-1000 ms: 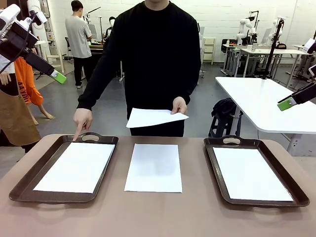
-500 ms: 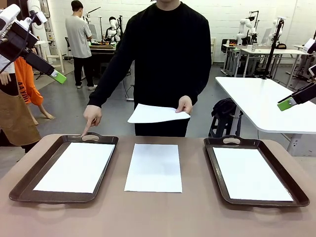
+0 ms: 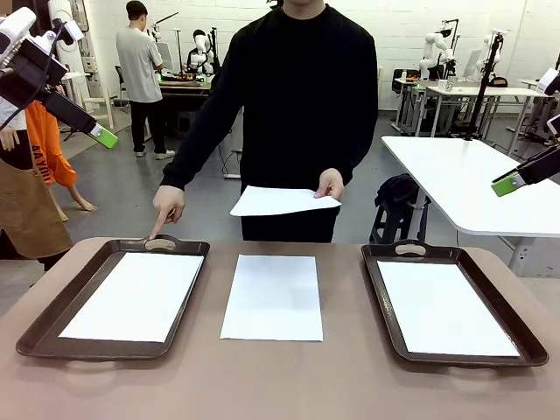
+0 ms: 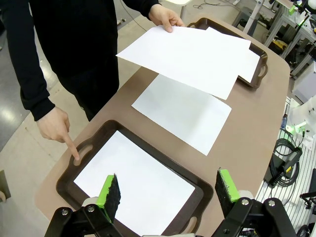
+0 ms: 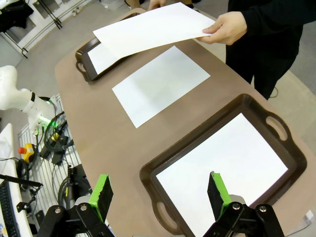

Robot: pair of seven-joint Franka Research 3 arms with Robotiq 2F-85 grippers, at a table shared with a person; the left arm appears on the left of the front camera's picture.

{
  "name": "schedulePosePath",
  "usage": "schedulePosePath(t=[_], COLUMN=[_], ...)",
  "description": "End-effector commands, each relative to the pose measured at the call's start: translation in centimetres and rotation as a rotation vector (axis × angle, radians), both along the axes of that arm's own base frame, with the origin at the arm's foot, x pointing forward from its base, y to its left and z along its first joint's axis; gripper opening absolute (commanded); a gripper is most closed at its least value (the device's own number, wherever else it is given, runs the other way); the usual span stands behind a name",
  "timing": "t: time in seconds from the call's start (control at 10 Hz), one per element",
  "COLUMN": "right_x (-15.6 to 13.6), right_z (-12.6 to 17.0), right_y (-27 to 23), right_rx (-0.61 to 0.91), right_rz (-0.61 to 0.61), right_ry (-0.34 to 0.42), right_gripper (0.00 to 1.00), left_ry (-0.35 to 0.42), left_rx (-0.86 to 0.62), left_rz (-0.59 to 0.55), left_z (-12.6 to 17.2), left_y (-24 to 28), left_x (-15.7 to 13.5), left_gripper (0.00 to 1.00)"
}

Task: Sort the A4 documents.
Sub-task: Receive the A4 Paper.

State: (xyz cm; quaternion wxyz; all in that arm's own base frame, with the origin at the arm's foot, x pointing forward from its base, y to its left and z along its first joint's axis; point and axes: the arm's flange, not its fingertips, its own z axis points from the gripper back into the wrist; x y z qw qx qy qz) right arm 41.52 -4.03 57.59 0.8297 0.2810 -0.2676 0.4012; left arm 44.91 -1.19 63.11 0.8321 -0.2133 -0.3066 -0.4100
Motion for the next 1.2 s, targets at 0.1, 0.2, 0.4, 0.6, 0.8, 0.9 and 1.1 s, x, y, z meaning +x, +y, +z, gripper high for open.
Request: schedulePosePath(t=[0.1,0.2,0.4,0.6,0.8,0.9,1.1], right_x=[0.0,0.0,0.0,0.0,0.0,0.0,0.0], right_z=[0.0,0.0,0.0,0.0,0.0,0.0,0.0], right_y=[0.1,0.1,0.1,0.1,0.1,0.1,0.1], right_rx=[0.003,0.003,0.003,0.003,0.003,0.003,0.003], right_rz=[0.006,0.006,0.006,0.006,0.006,0.006,0.006], right_ry=[-0.001,-0.001,-0.001,-0.001,-0.001,-0.001,-0.001], right_gripper=[1.0,1.0,1.0,1.0,1.0,1.0,1.0], left_ry=[0.05,0.094,0.197,0.297,0.422,0.498,0.578], left_rx=[-0.085,-0.171,-0.306,-0.39,-0.463,-0.49,-0.589], left_rz=[0.006,-0.003,-0.021,0.043,0.106,0.118,0.143], left_z=[-0.8,-1.6,-3.3,-5.9,-9.8,-11.6,-13.8], left_y=[0.2,0.2,-0.3,-0.9,-2.3,-3.1,-4.7], left_x=[1.4,3.1,6.6,9.9,12.4,13.3,14.4], left_gripper=[1.0,1.0,1.0,1.0,1.0,1.0,1.0])
